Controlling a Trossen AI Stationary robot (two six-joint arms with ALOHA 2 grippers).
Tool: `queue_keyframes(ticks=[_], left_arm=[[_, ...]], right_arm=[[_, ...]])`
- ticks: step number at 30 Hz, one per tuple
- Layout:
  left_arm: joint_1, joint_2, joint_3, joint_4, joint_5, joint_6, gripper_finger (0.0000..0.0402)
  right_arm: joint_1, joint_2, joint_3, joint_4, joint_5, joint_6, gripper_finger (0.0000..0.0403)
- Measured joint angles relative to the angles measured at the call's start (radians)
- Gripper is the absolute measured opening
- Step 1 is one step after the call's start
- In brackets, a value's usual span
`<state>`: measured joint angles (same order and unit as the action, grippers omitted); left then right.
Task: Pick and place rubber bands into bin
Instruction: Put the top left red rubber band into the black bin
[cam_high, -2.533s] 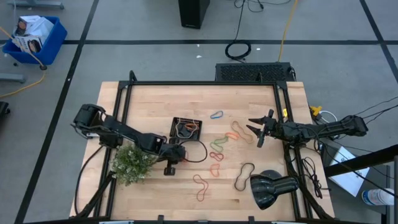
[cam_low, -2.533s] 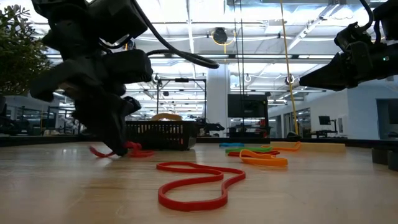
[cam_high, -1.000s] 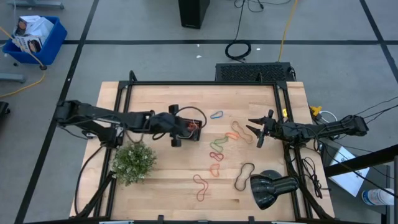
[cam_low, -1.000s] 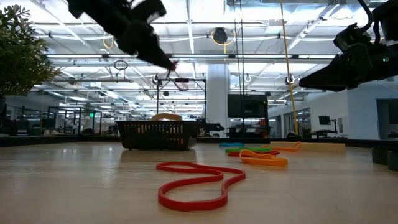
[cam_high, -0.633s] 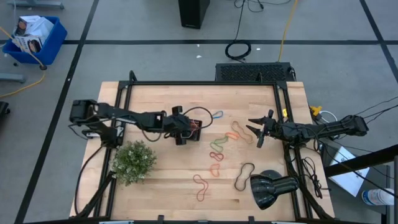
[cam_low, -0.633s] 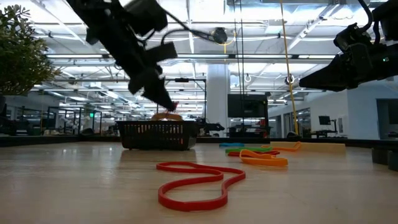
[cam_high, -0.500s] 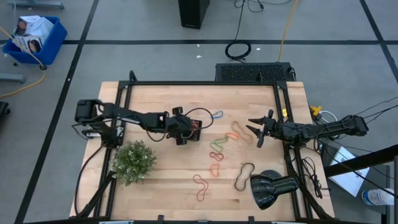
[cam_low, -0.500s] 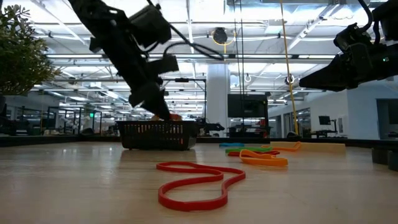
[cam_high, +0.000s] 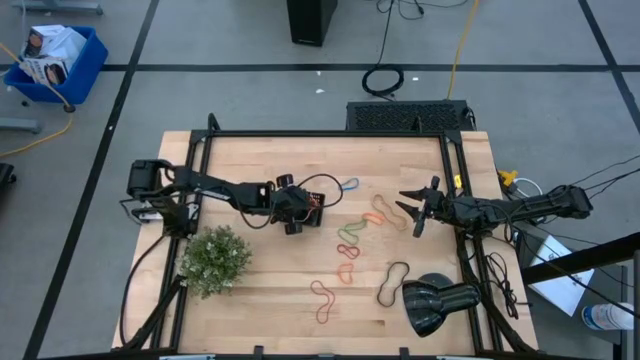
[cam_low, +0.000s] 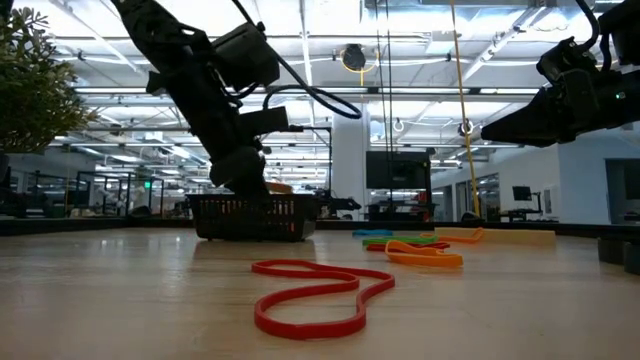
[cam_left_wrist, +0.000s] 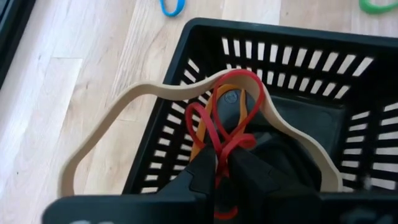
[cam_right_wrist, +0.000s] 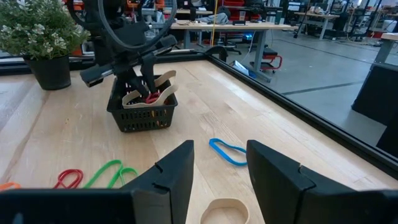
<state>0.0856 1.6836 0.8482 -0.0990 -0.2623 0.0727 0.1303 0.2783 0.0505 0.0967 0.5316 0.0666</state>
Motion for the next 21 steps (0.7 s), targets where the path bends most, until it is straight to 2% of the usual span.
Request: queue_keyframes(ticks=[11, 18, 21], left_arm=[[0.0, 0.0, 0.0, 0.0, 0.0, 0.009, 0.004], [0.0, 0.0, 0.0, 0.0, -0.001, 0.009, 0.0044], [0.0, 0.0, 0.0, 0.009, -0.001, -0.006, 0.0057]], right_arm=[[0.0, 0.0, 0.0, 0.0, 0.0, 0.0, 0.0141], [0.0, 0.0, 0.0, 0.0, 0.0, 0.0, 0.0141], [0.0, 0.0, 0.0, 0.0, 0.0, 0.0, 0.0141]])
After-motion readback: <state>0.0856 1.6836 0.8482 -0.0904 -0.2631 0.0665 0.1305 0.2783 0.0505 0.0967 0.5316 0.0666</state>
